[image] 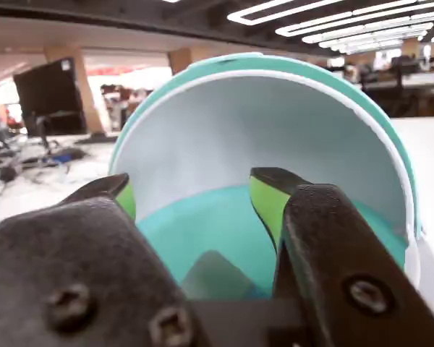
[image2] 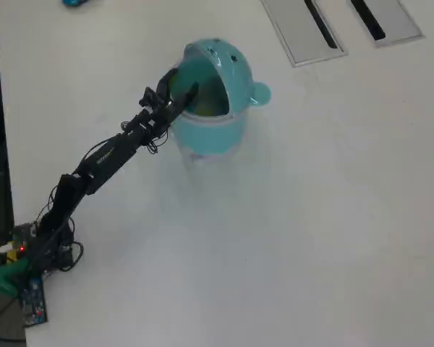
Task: Grasp RGB lego blocks and put them in the bin one by one.
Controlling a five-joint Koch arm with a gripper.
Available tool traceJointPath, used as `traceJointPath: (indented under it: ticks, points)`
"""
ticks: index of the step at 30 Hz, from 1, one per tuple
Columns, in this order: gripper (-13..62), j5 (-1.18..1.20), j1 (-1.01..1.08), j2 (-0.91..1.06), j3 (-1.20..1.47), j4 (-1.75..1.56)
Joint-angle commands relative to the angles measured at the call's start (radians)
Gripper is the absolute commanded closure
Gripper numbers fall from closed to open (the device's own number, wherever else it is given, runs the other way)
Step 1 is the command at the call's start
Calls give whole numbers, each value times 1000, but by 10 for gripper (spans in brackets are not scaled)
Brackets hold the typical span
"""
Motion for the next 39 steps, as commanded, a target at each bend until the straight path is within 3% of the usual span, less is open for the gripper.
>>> traceJointPath:
  ticks: [1, 17, 39]
  points:
    - [182, -34, 2, 17, -92, -83]
    - [183, -20, 44, 158, -75, 74]
    - [183, 21, 141, 468, 245, 160]
